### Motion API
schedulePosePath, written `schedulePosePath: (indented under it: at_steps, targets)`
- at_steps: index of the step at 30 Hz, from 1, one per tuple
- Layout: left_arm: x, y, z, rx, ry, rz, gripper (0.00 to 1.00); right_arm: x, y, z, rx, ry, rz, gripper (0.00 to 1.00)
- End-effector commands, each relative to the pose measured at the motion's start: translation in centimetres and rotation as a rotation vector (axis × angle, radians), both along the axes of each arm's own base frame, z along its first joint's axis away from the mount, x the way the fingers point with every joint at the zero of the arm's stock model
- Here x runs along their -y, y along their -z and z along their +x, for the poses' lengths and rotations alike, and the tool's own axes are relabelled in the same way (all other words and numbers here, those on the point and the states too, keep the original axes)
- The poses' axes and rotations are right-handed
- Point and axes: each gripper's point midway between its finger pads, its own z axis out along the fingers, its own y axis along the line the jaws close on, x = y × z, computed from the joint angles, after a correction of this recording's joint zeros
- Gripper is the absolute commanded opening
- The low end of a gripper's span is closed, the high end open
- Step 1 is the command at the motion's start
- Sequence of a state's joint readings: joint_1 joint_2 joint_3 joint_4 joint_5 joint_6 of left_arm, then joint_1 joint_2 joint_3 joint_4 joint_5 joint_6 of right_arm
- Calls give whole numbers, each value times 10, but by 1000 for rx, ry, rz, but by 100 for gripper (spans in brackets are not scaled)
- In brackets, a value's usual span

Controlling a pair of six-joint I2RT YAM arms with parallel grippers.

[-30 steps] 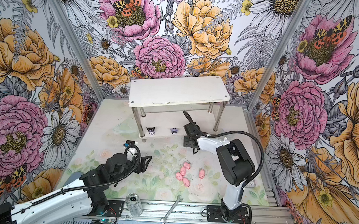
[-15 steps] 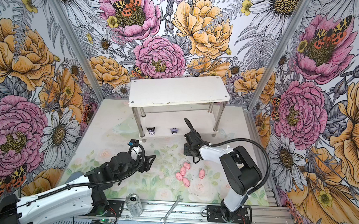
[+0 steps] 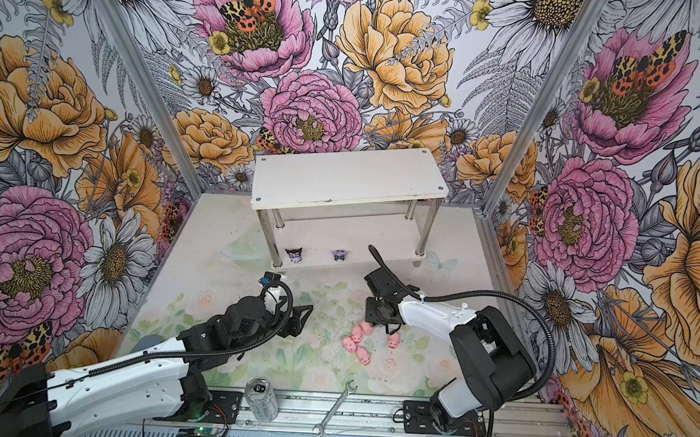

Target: Place and organize the plastic toys onto the shelf

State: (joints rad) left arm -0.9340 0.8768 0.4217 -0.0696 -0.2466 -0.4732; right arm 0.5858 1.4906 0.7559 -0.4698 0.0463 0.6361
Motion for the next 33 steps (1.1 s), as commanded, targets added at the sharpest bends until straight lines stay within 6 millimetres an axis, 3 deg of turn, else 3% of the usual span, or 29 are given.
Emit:
schedulePosePath:
  at_steps: [1, 8, 11, 16, 18, 23, 27, 33]
  targets:
    - [0, -16, 2, 33, -16, -29, 95, 7, -22, 1, 68, 25, -12, 57]
    - [-4, -16, 4, 48, -34, -26, 93, 12, -28, -28, 57, 15, -59, 54]
    - [4, -15, 7, 44, -19, -14, 87, 9, -29, -37, 60, 18, -37, 42]
    - [22, -12, 13, 25, 19, 1, 82, 8, -28, -48, 57, 28, -8, 8]
    - [27, -13, 15, 25, 27, 2, 82, 9, -22, -51, 42, 32, -15, 1]
    - [45, -14, 26, 37, 49, 15, 84, 10, -5, -53, 22, 32, -31, 0]
    - [69, -11, 33, 22, 106, 26, 78, 9, 3, -47, 31, 31, -40, 0]
    - [97, 5, 41, -18, 153, 40, 75, 24, 5, -17, 93, 79, -68, 0]
